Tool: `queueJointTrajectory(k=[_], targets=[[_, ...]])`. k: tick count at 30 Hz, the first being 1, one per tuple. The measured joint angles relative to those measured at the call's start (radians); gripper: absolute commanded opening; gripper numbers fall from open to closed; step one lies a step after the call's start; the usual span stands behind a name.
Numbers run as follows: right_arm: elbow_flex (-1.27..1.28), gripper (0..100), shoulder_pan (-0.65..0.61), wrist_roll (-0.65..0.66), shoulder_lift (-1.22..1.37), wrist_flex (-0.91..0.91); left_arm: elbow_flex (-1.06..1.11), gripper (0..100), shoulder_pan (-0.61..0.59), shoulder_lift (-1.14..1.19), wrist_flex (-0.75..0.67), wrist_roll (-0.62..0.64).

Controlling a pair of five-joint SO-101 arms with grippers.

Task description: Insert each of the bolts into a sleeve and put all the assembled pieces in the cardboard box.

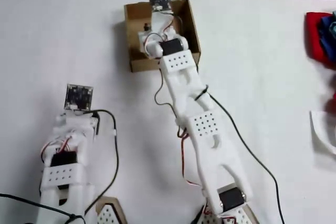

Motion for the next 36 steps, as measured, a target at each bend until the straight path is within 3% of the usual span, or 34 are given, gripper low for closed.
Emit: queueJointTrajectory(k=[14,20,31,36], targets=[[0.060,2.8,0.005,0.000,0.000,-0.017,0.000,19,0.000,0.000,0.000,0.000],[0.060,16.2,0.003,0.000,0.046,-0.021,0.000,19,0.000,0.000,0.000,0.000],[-0.012,8.7,0.008,0.000,0.058,-0.035,0.000,19,0.002,0.000,0.000,0.000],[-0.192,6.7,0.031,0.000,0.038,0.100,0.000,19,0.000,0.000,-0.003,0.000]])
